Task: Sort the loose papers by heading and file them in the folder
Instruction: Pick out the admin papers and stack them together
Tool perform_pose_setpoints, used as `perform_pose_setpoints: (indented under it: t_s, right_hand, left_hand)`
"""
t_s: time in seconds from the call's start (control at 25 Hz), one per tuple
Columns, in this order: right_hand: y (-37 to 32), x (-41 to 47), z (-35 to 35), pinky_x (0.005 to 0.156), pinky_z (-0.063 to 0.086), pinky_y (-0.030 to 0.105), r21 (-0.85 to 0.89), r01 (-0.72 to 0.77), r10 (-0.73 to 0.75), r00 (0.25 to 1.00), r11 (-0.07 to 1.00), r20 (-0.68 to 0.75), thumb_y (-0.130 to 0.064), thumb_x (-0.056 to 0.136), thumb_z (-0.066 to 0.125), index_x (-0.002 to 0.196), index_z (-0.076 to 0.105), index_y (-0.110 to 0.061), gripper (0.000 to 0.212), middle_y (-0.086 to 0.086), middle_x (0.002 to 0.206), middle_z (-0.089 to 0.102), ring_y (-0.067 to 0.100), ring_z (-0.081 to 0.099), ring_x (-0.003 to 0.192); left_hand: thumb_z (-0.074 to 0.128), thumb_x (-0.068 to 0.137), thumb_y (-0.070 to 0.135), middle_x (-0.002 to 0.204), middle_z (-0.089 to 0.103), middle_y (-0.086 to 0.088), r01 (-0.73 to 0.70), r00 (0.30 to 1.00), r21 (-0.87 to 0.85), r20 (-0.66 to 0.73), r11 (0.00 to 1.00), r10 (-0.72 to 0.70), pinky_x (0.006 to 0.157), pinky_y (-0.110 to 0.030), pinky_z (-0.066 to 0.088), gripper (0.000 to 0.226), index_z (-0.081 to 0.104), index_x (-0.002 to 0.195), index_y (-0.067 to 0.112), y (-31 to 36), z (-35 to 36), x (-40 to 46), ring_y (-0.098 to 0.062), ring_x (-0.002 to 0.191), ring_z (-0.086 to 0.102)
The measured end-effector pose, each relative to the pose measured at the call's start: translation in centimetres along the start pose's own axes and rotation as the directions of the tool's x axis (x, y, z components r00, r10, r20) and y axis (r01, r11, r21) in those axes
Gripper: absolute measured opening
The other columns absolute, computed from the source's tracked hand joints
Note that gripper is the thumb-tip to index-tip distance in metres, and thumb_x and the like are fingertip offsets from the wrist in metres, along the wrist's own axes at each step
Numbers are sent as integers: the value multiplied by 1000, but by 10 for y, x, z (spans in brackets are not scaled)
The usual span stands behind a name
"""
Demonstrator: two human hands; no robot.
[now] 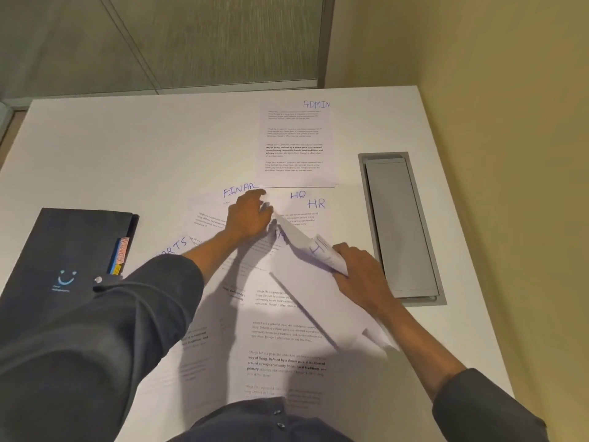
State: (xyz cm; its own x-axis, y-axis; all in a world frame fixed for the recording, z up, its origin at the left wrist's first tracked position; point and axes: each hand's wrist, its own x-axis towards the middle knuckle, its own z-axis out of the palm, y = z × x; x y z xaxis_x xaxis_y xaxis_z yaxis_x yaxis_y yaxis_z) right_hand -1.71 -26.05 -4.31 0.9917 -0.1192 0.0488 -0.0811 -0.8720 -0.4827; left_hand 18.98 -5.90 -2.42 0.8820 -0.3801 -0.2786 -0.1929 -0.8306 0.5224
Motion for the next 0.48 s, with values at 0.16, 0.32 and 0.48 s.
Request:
perform_pose_setpoints:
  t_s: [0.16,0.32,0.48]
  right_hand:
    - [-4,-5,0,68,35,19,93,-43,35,996,995,82,-39,80,58,122,63,-14,48,4,106,70,24,65,87]
    - [-11,-7,-4,87,44,23,308,-104,65,989,946,134,-45,78,72,103,62,-29,32,-12,124,63,10,59,108]
    - [-14,-2,-9,87,46,21,357,-133,84,985,924,150,-71,73,64,91,51,-38,39,-21,117,61,4,59,103]
  left_hand:
    - [54,93,36,142,46,-9,-34,986,349,166,937,-26,102,-46,36,50,48,135,10,0,-4,19,-28,131,41]
    - [63,85,38,139,42,-9,-84,973,475,230,876,-32,99,-46,35,49,50,123,11,-5,-4,26,-27,130,37]
    - [70,77,47,126,44,-10,-55,966,470,247,881,-72,96,-43,34,53,52,113,12,-5,-4,30,-29,119,43]
